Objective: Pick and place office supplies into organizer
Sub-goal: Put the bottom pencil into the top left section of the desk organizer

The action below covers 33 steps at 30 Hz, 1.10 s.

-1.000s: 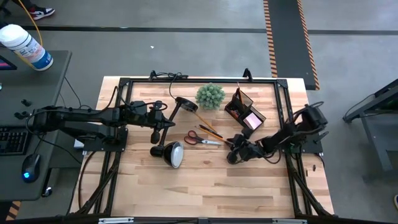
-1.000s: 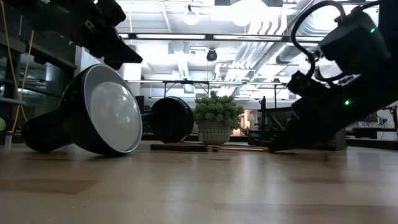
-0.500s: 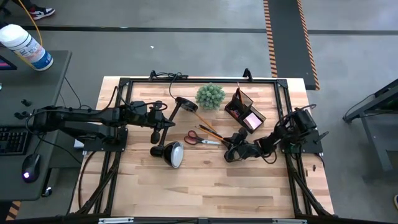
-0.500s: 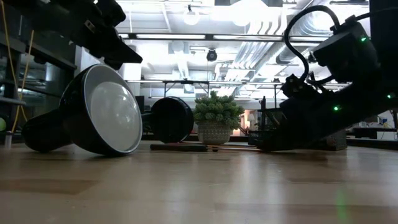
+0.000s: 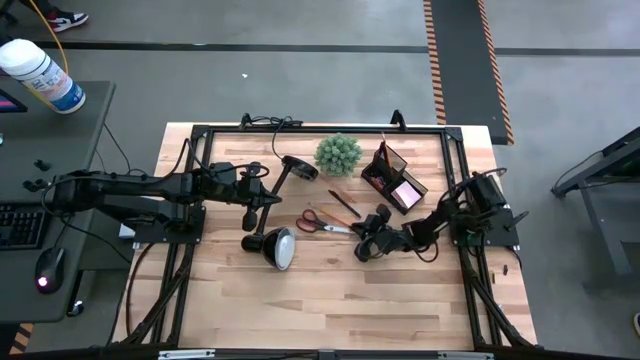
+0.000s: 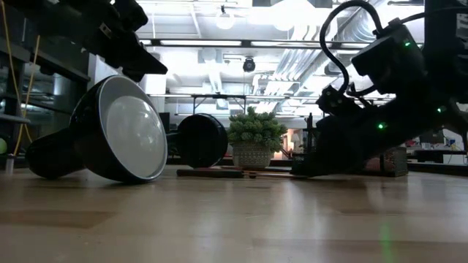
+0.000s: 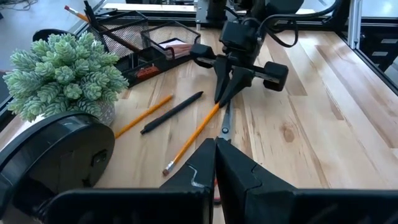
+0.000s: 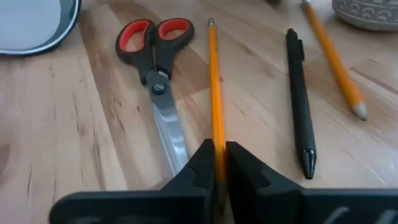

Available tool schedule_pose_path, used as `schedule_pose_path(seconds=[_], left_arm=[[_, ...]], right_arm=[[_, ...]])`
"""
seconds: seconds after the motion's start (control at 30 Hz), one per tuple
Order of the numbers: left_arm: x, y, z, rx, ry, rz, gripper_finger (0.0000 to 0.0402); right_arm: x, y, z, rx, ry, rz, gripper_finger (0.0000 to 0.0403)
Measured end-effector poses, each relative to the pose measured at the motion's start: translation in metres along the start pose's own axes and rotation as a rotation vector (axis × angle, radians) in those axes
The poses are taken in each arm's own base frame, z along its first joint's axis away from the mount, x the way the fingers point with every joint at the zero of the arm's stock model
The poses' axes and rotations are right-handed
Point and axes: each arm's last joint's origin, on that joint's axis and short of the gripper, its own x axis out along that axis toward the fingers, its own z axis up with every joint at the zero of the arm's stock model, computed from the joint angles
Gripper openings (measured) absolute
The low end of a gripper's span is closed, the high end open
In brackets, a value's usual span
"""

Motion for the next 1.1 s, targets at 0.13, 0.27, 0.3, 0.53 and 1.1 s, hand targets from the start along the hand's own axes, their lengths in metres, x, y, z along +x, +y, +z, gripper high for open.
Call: schedule_pose_path(seconds=[0.13, 0.27, 0.3, 0.53, 1.1], left_arm=[[0.000, 0.000, 0.000, 0.000, 0.001, 0.000, 0.0001], [0.000, 0.000, 0.000, 0.000, 0.001, 0.000, 0.0001], [0.000, 0.000, 0.000, 0.000, 0.002, 0.000, 0.0001], [0.000, 0.000, 0.000, 0.002, 0.002, 0.000, 0.0001], [-0.008, -0.005, 0.037, 0.133, -0.396, -0.161, 0.0001]], right_arm=[[-0.004, 0.000, 0.006, -0.045, -0.017, -0.005, 0.0012], [-0.011, 0.002, 0.023, -0.063, -0.077, -0.014, 0.0011], [-0.014, 0.002, 0.027, -0.064, -0.088, -0.016, 0.0010], [-0.039, 0.008, 0.056, -0.101, -0.166, 0.021, 0.0010], [-0.106, 0.027, 0.112, -0.243, -0.557, 0.028, 0.0010]])
